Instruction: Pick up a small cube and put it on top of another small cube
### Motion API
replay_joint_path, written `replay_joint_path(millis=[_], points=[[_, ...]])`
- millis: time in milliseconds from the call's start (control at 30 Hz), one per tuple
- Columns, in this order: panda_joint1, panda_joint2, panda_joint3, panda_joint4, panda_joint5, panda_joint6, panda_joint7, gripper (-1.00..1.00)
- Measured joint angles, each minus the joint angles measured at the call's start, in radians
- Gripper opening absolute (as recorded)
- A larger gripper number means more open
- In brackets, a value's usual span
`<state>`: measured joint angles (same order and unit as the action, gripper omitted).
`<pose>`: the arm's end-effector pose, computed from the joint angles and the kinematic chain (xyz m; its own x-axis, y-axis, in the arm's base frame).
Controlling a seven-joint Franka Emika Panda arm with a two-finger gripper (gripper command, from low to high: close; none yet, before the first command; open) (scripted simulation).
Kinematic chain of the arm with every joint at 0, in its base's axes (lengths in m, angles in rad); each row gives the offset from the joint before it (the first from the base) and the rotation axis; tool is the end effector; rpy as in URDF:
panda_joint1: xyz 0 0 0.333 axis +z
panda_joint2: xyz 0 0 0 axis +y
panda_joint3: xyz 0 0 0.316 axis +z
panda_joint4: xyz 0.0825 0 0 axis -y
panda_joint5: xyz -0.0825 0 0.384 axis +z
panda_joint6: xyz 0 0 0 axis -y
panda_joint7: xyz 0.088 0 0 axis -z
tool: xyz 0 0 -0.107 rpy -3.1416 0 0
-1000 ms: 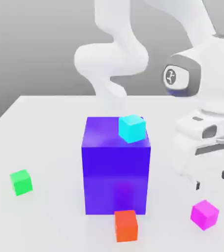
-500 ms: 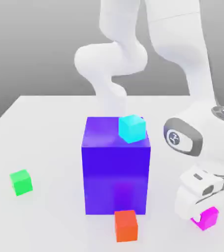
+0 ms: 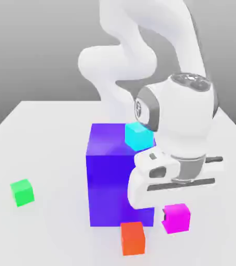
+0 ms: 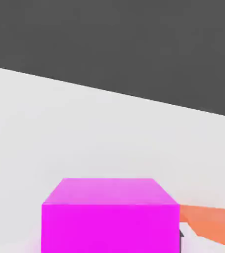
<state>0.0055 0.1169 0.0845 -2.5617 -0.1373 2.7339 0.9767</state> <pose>0.4552 0.0471 0.2286 0.7205 -0.6897 0.0723 -0.6906 -0.7231 -0.0152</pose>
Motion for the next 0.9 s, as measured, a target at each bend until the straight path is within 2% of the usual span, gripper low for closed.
replay_joint_path(millis=[100, 267, 367, 467, 633, 667, 900], points=[[-0.127, -0.046, -0.084, -0.041, 0.008, -0.009, 0.025, -1.00], [-0.459, -0.145, -0.228, -0.119, 0.034, -0.039, 0.079, -1.00], [-0.556, -0.199, -0.287, -0.163, 0.066, -0.052, 0.094, -1.00], [-0.575, -0.172, -0.314, -0.190, 0.106, -0.029, 0.081, -1.00], [-0.591, -0.005, -0.276, -0.186, 0.218, 0.124, 0.002, -1.00], [-0.595, 0.014, -0.270, -0.185, 0.230, 0.142, -0.006, 1.00], [-0.596, 0.011, -0.270, -0.185, 0.228, 0.138, -0.005, 1.00]])
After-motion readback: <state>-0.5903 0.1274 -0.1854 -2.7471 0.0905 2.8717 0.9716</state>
